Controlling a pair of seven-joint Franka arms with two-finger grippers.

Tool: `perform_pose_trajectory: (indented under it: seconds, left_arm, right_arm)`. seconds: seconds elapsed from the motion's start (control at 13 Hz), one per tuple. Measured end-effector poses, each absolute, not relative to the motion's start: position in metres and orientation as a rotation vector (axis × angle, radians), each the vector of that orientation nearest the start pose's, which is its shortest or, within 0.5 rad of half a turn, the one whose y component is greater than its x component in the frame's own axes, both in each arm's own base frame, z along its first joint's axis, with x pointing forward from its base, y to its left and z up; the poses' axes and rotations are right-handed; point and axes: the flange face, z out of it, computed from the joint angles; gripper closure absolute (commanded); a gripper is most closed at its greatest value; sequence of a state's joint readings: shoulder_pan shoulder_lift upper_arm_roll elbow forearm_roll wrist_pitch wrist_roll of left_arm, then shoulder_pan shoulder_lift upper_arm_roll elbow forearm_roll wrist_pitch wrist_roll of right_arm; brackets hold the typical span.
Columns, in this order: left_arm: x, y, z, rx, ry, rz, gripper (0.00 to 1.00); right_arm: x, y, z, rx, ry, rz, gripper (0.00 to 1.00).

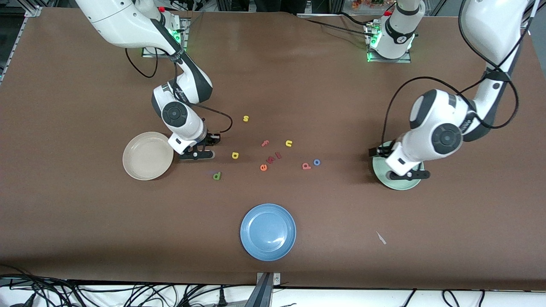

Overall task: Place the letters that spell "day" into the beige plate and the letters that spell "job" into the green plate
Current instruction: 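Release the r onto the green plate while the right gripper lifts the y, then place the cyan y on the beige plate while the left gripper reaches letters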

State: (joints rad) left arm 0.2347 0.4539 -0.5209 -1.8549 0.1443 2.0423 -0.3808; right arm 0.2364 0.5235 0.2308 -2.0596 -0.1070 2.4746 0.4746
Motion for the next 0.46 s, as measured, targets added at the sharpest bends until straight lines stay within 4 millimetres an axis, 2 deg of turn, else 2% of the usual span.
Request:
perform_pose_trajectory:
  seconds: [0.15, 0.46]
  left_arm:
    - [0.588, -0.18, 0.298, -3.169, 0.017, 0.338, 0.0]
    - [0.591, -0.218, 0.325, -3.185, 0.107, 0.275, 0.0]
  right_arm:
    - [0.518, 0.263, 0.175, -3.129, -0.087, 0.165, 0.79]
    - [0.518, 0.263, 0.176, -3.129, -0.087, 0.164, 0.81]
